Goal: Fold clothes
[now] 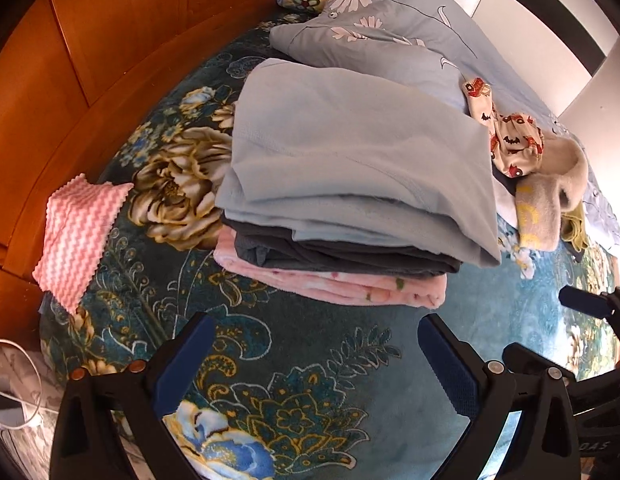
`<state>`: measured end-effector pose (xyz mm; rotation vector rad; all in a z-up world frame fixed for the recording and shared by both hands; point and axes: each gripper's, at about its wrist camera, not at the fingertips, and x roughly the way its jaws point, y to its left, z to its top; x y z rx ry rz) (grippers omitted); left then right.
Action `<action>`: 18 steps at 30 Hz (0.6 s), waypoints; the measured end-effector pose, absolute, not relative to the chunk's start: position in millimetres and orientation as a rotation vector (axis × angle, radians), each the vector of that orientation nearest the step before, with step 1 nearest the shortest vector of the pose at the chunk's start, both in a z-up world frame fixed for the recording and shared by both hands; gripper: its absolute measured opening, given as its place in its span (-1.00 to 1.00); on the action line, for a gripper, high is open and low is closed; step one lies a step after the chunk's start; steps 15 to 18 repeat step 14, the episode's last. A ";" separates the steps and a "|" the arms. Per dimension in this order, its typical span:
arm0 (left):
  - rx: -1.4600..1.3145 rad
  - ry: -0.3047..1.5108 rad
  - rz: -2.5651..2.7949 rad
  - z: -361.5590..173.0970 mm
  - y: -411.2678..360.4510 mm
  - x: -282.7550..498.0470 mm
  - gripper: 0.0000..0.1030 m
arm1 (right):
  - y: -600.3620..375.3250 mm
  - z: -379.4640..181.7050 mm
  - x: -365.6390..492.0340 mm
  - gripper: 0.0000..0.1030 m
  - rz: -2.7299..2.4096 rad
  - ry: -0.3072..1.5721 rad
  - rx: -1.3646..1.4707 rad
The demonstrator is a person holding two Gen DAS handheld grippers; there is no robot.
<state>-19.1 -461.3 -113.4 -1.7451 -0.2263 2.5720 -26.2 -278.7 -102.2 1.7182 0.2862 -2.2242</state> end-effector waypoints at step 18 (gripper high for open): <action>-1.798 -0.306 2.504 -133.5 -480.7 -36.6 1.00 | -312.1 -119.4 -40.1 0.88 -2.198 0.240 1.844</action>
